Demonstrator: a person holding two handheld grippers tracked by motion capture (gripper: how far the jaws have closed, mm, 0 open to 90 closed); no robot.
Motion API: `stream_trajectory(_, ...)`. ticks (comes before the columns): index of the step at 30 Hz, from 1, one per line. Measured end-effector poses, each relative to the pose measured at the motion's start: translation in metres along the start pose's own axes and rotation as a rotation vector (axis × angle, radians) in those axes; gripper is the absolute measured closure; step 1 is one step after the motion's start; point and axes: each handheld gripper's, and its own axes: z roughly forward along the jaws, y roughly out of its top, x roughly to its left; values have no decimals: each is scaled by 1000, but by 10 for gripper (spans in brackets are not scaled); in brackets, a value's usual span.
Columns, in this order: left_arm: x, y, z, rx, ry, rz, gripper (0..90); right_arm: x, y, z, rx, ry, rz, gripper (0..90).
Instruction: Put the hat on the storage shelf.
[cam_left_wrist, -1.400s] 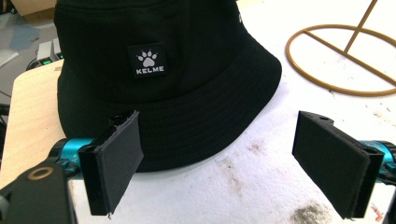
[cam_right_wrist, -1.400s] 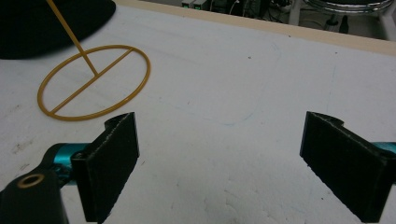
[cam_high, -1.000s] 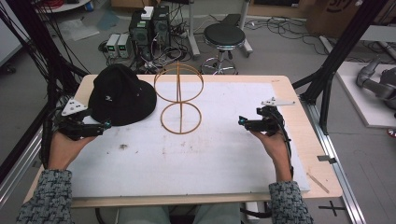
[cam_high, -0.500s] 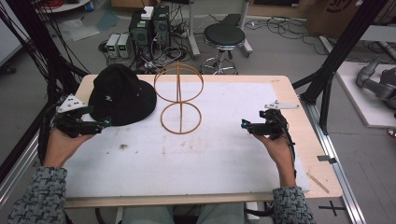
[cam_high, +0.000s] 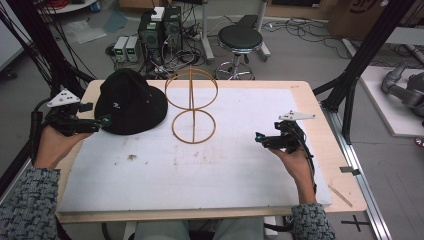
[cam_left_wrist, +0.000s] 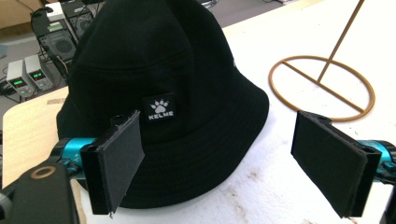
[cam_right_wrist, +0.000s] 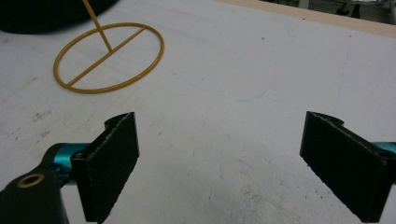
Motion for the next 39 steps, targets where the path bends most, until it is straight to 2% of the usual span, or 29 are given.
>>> stream_trajectory(3, 5, 3, 1, -6, -6, -10, 172, 2, -1, -2, 15, -6, 8, 114)
stream_trajectory(8, 10, 11, 5, -15, -28, 15, 172, 1, -4, -3, -2, -6, 14, 114)
stream_trajectory(11, 10, 13, 9, -16, -42, 16, 172, -1, -9, -4, 10, -9, 27, 114)
stream_trajectory(13, 11, 13, 11, -7, -46, 38, 172, -1, -10, -5, 13, -6, 30, 114)
stream_trajectory(15, 12, 14, 14, -5, -54, 41, 172, -1, -12, -6, 16, -12, 25, 114)
stream_trajectory(22, 22, 30, 25, 18, -45, 68, 173, -3, -19, -15, 13, -21, 39, 114)
stream_trajectory(31, 26, 49, 48, 42, -52, 104, 176, 10, -29, -17, 31, -23, 9, 114)
stream_trajectory(37, 26, 58, 60, 32, -39, 134, 188, 14, -32, -25, 16, -21, 8, 115)
stream_trajectory(39, 28, 59, 63, 12, -35, 118, 193, 14, -32, -27, 12, -24, 8, 114)
